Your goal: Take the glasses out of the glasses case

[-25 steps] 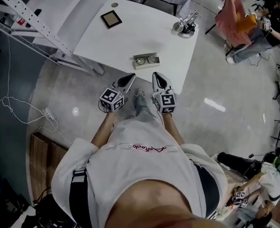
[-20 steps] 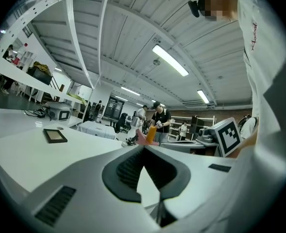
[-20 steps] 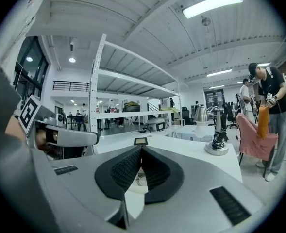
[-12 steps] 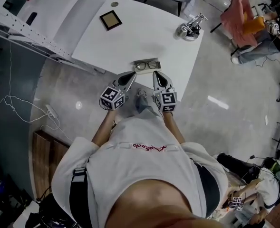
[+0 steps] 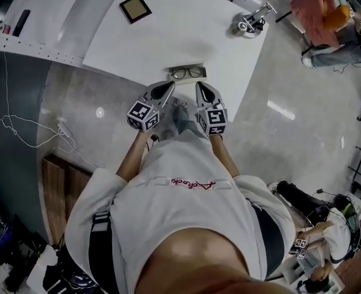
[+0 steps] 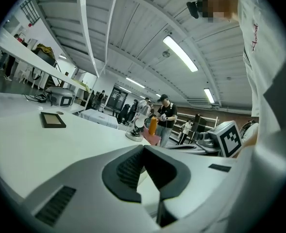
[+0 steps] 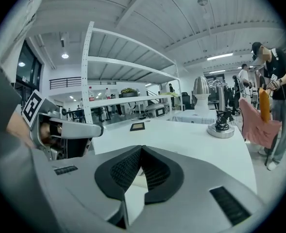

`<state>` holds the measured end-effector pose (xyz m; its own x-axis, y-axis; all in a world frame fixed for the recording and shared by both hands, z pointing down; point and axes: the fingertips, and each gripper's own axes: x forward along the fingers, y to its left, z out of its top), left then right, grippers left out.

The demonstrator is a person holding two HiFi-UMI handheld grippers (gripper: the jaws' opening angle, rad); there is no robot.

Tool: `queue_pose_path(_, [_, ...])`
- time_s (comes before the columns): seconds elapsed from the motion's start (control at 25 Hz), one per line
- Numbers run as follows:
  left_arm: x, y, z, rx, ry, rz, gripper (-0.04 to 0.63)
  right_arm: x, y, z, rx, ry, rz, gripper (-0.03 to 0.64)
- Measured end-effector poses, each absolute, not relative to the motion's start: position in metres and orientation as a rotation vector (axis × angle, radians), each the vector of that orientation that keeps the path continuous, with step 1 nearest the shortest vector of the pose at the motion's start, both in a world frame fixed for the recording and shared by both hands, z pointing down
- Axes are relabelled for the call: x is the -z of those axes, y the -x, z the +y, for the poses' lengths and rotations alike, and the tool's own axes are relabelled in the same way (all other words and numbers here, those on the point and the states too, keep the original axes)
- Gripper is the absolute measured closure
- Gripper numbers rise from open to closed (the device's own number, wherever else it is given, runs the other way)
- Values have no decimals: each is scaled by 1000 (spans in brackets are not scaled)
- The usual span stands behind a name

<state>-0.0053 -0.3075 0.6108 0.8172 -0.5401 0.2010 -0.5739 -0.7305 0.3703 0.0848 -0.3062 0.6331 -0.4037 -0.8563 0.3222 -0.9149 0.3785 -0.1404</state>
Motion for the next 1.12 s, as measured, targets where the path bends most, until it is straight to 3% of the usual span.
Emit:
queue_pose_path(0.6, [-630, 11, -324, -169, -2522, -852, 569, -685, -76, -326, -566, -1462, -2414, 591])
queue_pose_path(1.12, [-639, 9, -316, -167, -2483, -857, 569, -715, -61, -368, -462, -1265, -2380, 591])
